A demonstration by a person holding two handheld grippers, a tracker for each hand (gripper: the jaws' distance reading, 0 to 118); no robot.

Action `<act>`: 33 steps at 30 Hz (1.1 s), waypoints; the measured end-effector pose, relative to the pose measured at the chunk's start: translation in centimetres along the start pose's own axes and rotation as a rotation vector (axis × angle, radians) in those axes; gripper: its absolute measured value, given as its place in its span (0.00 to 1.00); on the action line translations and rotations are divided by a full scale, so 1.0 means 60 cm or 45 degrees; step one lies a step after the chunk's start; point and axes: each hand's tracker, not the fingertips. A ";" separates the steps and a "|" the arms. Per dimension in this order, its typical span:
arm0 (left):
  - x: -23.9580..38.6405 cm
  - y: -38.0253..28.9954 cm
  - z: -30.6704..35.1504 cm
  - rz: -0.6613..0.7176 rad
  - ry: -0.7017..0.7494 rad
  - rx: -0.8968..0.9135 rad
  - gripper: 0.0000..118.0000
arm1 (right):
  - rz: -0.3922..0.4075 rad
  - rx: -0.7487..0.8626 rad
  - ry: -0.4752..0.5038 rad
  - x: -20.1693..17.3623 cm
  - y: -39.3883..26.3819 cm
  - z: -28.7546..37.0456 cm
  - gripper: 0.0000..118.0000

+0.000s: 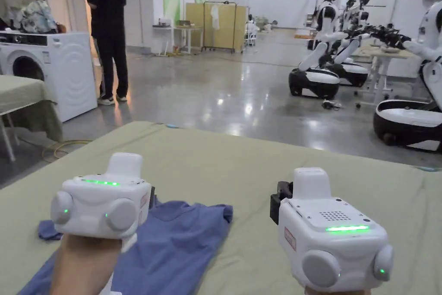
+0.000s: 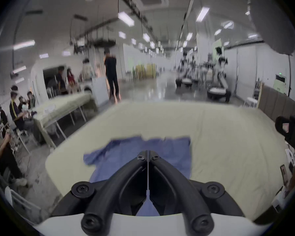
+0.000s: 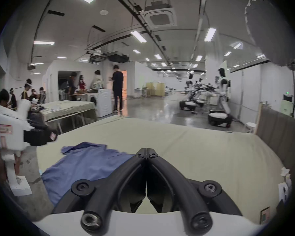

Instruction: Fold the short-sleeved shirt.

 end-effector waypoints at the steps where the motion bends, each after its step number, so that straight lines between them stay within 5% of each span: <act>1: -0.023 -0.004 -0.030 0.030 -0.045 -0.133 0.00 | 0.006 -0.013 0.018 -0.013 -0.008 -0.010 0.02; 2: -0.041 -0.012 -0.061 0.043 -0.096 -0.236 0.06 | 0.014 -0.029 0.023 -0.022 -0.016 -0.022 0.02; 3: -0.051 -0.021 -0.083 0.064 -0.112 -0.280 0.22 | 0.020 -0.044 0.032 -0.028 -0.022 -0.032 0.02; 4: -0.059 -0.030 -0.113 0.055 -0.124 -0.334 0.71 | 0.028 -0.058 0.035 -0.031 -0.033 -0.044 0.02; 5: -0.061 -0.040 -0.142 0.047 -0.110 -0.355 0.95 | 0.038 -0.075 0.032 -0.032 -0.043 -0.055 0.02; 6: -0.063 -0.051 -0.172 0.049 -0.118 -0.382 1.00 | 0.048 -0.094 0.028 -0.033 -0.051 -0.067 0.02; 7: -0.057 -0.040 -0.179 0.035 -0.211 -0.274 0.98 | 0.055 -0.115 0.023 -0.032 -0.061 -0.080 0.02; 15: 0.055 -0.108 -0.394 0.093 -0.302 -0.495 0.98 | 0.070 -0.283 -0.067 0.015 -0.129 -0.162 0.03; 18: 0.074 -0.132 -0.456 0.019 -0.153 -0.507 0.96 | 0.071 -0.336 -0.094 0.036 -0.145 -0.180 0.03; 21: 0.055 -0.142 -0.463 -0.007 -0.137 -0.512 0.76 | 0.071 -0.348 -0.115 0.049 -0.151 -0.184 0.03; 23: 0.042 -0.133 -0.445 0.056 -0.149 -0.457 0.00 | 0.058 -0.353 -0.121 0.056 -0.152 -0.184 0.03; 28: 0.052 -0.126 -0.434 0.041 -0.143 -0.449 0.00 | 0.011 -0.343 -0.135 0.078 -0.149 -0.156 0.03; 33: 0.144 -0.032 -0.340 0.050 -0.376 -0.209 0.00 | -0.024 -0.317 -0.198 0.130 -0.145 -0.100 0.03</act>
